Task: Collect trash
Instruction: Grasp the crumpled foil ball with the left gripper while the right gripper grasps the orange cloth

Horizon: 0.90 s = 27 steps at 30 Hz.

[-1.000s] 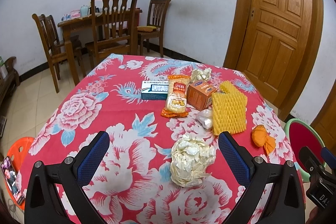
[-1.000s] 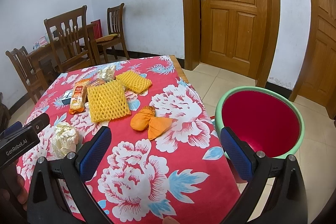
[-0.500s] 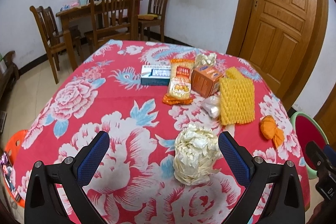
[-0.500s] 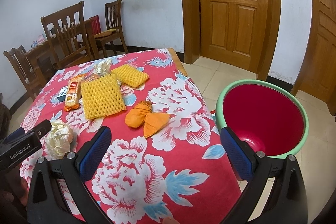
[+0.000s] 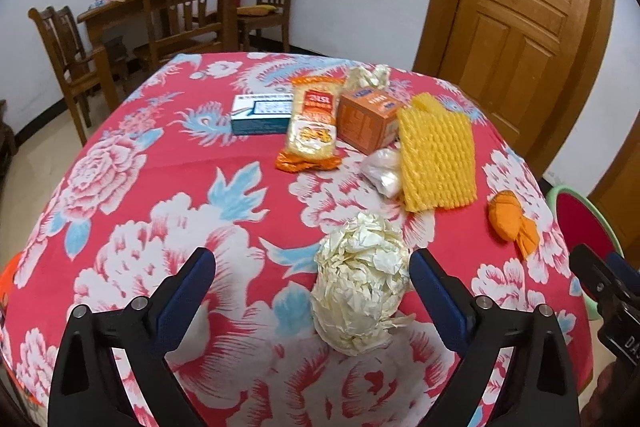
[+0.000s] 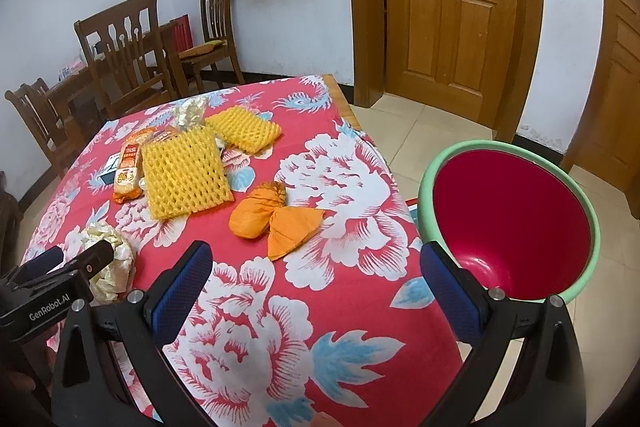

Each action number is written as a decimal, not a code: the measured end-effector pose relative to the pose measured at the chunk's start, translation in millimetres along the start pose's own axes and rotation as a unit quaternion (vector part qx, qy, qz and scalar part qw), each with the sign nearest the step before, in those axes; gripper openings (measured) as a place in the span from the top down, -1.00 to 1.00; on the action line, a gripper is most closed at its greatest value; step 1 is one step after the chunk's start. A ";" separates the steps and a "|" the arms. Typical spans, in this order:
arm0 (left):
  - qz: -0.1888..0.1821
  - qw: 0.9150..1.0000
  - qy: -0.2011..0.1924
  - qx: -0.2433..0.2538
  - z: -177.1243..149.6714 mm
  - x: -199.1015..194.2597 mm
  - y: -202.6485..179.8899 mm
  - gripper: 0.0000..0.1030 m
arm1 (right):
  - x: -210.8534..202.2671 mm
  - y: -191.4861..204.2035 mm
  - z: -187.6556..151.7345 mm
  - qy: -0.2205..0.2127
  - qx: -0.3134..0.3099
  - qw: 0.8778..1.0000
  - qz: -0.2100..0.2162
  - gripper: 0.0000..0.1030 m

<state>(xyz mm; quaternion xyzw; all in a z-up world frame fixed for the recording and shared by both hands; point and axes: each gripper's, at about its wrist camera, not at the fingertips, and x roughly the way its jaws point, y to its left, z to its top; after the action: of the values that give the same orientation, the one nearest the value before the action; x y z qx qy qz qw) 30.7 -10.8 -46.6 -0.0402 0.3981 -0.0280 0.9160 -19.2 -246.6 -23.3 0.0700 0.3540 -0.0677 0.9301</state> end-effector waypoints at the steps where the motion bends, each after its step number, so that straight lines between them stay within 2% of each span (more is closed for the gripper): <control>1: -0.004 1.000 0.001 0.002 -0.2 0.7 -0.3 -0.78 | 1.5 0.3 0.6 0.003 -0.001 1.000 0.001 -0.97; 5: -0.028 0.999 0.010 0.011 -0.9 4.1 -4.1 -0.51 | 4.7 1.6 3.0 0.008 -0.004 1.000 0.004 -0.97; 8: -0.053 0.998 0.018 0.014 -2.2 5.6 -6.7 -0.16 | 7.6 4.6 6.2 0.009 -0.011 1.000 0.005 -0.97; 9: -0.060 0.998 0.019 0.015 -2.4 5.5 -7.4 0.01 | 8.8 6.1 7.4 0.011 -0.014 1.000 0.006 -0.97; 10: -0.068 0.997 0.020 0.015 -2.6 5.0 -8.5 0.08 | 9.7 7.6 8.4 0.012 -0.017 1.000 0.007 -0.97; 14: -0.073 0.997 0.015 0.021 0.5 1.9 -9.9 0.17 | 14.5 14.8 13.9 0.018 -0.035 0.999 0.011 -0.97; 27: -0.059 0.998 -0.004 -0.002 24.9 -0.7 8.6 0.18 | 52.2 38.8 31.3 0.054 -0.083 0.995 0.021 -0.97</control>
<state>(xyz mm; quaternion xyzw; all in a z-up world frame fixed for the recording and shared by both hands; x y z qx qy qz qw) 48.6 -0.8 -30.0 -0.0650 0.3917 -0.0808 0.9142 46.5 -218.1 -31.8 0.0032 0.4069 -0.0150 0.9134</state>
